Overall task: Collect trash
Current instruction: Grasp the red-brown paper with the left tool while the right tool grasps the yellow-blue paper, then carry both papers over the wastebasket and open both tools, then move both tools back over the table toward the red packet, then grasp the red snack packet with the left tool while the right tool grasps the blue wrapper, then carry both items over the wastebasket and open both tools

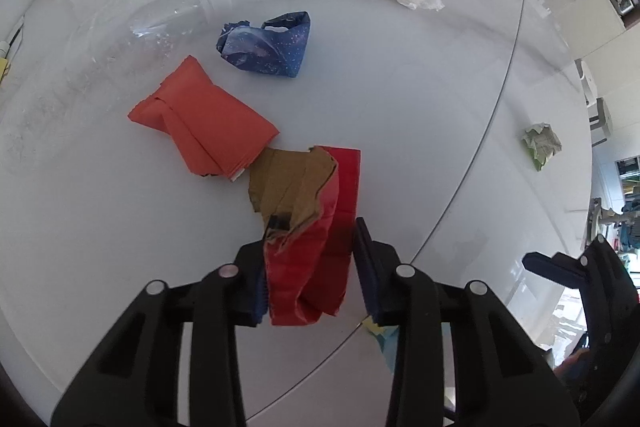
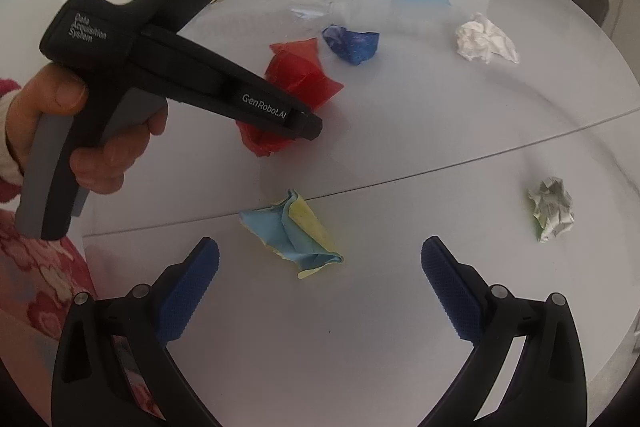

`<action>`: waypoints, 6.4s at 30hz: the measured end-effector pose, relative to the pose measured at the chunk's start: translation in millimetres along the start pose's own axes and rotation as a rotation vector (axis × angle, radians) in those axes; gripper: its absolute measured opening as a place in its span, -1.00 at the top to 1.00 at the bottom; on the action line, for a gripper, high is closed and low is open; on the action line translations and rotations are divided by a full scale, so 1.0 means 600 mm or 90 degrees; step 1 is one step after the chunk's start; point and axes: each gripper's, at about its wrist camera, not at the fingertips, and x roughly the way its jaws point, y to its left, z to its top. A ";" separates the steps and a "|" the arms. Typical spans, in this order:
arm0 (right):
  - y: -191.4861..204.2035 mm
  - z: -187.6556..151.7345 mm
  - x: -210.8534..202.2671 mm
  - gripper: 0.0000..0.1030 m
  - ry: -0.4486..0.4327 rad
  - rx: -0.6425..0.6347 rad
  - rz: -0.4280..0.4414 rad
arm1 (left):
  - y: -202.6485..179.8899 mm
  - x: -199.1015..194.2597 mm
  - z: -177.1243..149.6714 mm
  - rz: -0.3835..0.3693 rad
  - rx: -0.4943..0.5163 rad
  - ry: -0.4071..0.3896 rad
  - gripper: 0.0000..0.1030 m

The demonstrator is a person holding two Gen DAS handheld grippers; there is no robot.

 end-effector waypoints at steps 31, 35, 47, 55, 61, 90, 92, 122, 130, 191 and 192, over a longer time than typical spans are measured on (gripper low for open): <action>0.014 -0.075 -0.076 0.29 -0.072 0.238 -0.043 | -0.009 -0.156 -0.113 -0.055 0.199 -0.082 0.31; 0.021 -0.169 -0.141 0.28 -0.121 0.396 -0.129 | -0.079 -0.158 -0.155 -0.112 0.318 -0.065 0.31; 0.093 -0.432 -0.229 0.26 -0.126 0.724 -0.328 | -0.309 -0.123 -0.330 -0.226 0.629 0.039 0.31; 0.091 -0.543 -0.261 0.25 -0.133 0.763 -0.338 | -0.416 -0.071 -0.409 -0.207 0.694 0.091 0.20; 0.068 -0.578 -0.277 0.25 -0.141 0.736 -0.317 | -0.444 -0.065 -0.406 -0.193 0.664 0.081 -0.39; -0.006 -0.480 -0.306 -0.95 -0.147 0.631 -0.279 | -0.256 -0.209 -0.226 -0.102 0.313 -0.140 -0.75; -0.011 -0.449 -0.302 -0.95 -0.145 0.607 -0.276 | -0.215 -0.210 -0.210 -0.088 0.278 -0.147 -0.75; -0.063 0.043 -0.080 -0.95 -0.100 0.349 -0.212 | 0.149 -0.035 0.050 0.006 -0.204 -0.081 -0.75; -0.095 0.124 -0.024 -0.95 -0.063 0.257 -0.193 | 0.146 0.000 0.085 0.025 -0.280 -0.061 -0.74; -0.026 -0.254 -0.185 0.38 -0.087 0.549 -0.298 | -0.191 -0.089 -0.175 -0.130 0.385 0.027 0.22; -0.022 -0.284 -0.196 0.37 -0.087 0.572 -0.305 | -0.212 -0.090 -0.192 -0.131 0.412 0.029 0.22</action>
